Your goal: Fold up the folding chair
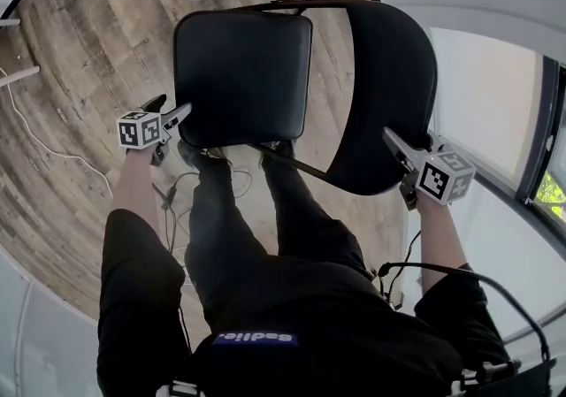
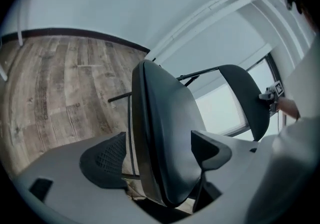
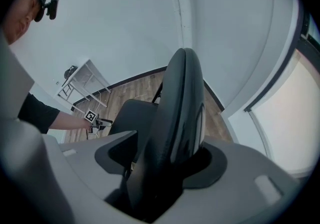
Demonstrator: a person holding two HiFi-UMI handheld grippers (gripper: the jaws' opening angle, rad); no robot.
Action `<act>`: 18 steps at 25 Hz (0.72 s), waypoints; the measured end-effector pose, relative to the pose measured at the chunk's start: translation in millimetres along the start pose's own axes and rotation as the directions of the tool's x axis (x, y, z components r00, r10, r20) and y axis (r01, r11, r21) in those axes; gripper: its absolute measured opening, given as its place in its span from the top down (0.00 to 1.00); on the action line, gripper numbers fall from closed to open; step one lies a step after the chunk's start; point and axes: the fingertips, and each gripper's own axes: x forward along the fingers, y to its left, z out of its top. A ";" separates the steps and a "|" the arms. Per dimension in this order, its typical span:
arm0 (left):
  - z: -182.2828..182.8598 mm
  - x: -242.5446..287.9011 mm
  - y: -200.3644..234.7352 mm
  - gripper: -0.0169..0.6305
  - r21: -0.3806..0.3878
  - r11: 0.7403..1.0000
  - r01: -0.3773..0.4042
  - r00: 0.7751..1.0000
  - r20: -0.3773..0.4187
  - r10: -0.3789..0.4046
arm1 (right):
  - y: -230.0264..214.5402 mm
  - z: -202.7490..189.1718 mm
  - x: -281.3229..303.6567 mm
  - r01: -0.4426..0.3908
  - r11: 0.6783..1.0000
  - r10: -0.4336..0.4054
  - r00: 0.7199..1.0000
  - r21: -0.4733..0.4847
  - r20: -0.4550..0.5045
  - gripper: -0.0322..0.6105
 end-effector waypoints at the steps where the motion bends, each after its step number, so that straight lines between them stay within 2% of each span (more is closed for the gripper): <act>1: -4.8 5.5 3.2 0.37 -0.032 0.999 0.034 0.999 -0.020 -0.034 | 0.8 -1.8 1.4 -0.012 1.000 0.012 1.000 0.006 -0.004 0.58; 7: -15.8 34.4 20.3 0.34 -0.140 0.978 0.156 0.983 -0.076 -0.168 | 9.0 -1.2 11.3 -0.096 0.995 0.097 0.995 0.024 -0.023 0.58; 13: -19.6 59.9 30.8 0.34 -0.141 0.965 0.221 0.970 -0.073 -0.233 | 7.3 -1.6 15.5 -0.099 0.994 0.100 0.995 0.035 -0.017 0.58; 16: -21.5 64.3 14.0 0.35 -0.193 0.930 0.314 0.942 -0.062 -0.331 | 7.1 -2.3 16.9 -0.086 0.995 0.087 0.996 0.043 -0.022 0.58; 18: -25.1 68.9 4.1 0.35 -0.186 0.924 0.333 0.934 -0.068 -0.350 | 7.0 -2.5 18.3 -0.083 0.995 0.085 0.996 0.058 -0.024 0.63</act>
